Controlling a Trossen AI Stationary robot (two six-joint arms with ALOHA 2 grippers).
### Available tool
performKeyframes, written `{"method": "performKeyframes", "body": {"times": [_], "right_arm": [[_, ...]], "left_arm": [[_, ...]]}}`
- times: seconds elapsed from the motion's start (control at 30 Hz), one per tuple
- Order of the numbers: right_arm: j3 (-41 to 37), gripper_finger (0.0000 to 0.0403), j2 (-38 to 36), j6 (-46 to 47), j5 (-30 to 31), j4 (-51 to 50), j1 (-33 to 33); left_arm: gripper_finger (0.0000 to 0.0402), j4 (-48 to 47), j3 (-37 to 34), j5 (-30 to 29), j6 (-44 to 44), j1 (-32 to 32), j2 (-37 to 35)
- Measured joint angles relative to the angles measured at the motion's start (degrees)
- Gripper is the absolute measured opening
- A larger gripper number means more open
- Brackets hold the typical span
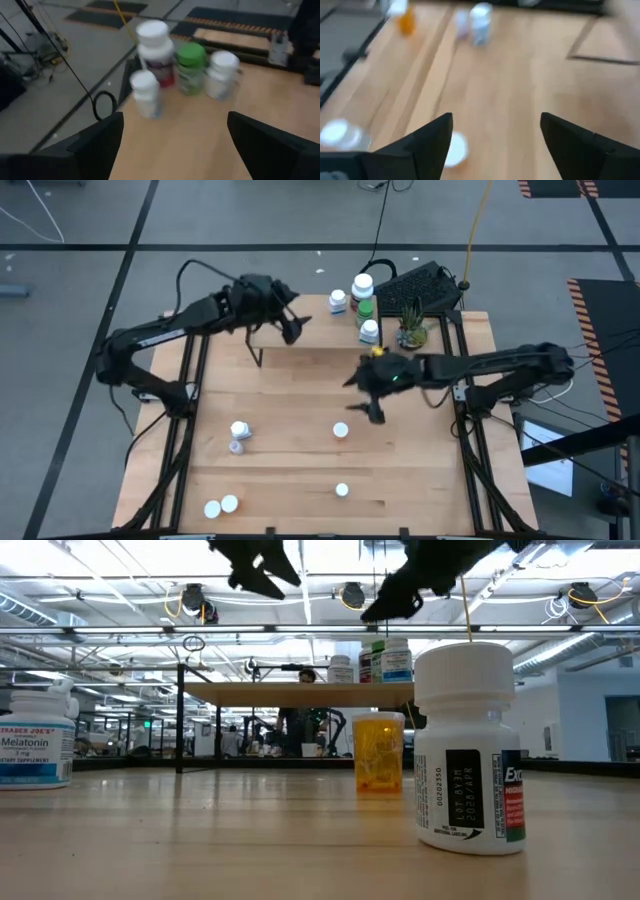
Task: Pick and place medicine bottles onto shelf by color
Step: Put the top orange pill bottle on the shelf
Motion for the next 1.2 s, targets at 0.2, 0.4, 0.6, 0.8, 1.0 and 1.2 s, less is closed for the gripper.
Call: {"method": "performKeyframes", "body": {"times": [0.2, 0.4, 0.6, 0.8, 1.0, 1.2], "right_arm": [[0.00, 0.0302, 7.63, -3.20, -3.65, 0.28, 3.99], [0.00, 0.0302, 13.44, -4.69, -3.78, 1.29, 6.29], [0.00, 0.0302, 18.80, -4.18, -1.69, 4.09, 7.58], [0.03, 0.0302, 21.92, -3.37, 3.98, 6.80, 7.46], [0.02, 0.0302, 21.68, -2.93, 3.86, 6.76, 7.81], [0.02, 0.0302, 21.61, -1.98, 4.63, 6.19, 8.27]], "left_arm": [[0.0344, -8.96, -0.01, -6.34, -7.91, -10.44, -1.04], [0.0342, -12.72, -0.07, -8.78, -15.45, -18.21, -0.08], [0.0342, -12.66, -0.07, -12.70, -17.60, -23.36, -0.17], [0.0342, -12.80, -0.07, -15.69, -17.92, -25.32, -0.18], [0.0342, -12.84, -0.07, -15.76, -18.73, -26.34, -0.18], [0.0342, -12.84, -0.07, -16.42, -17.83, -26.34, -0.18]]}}
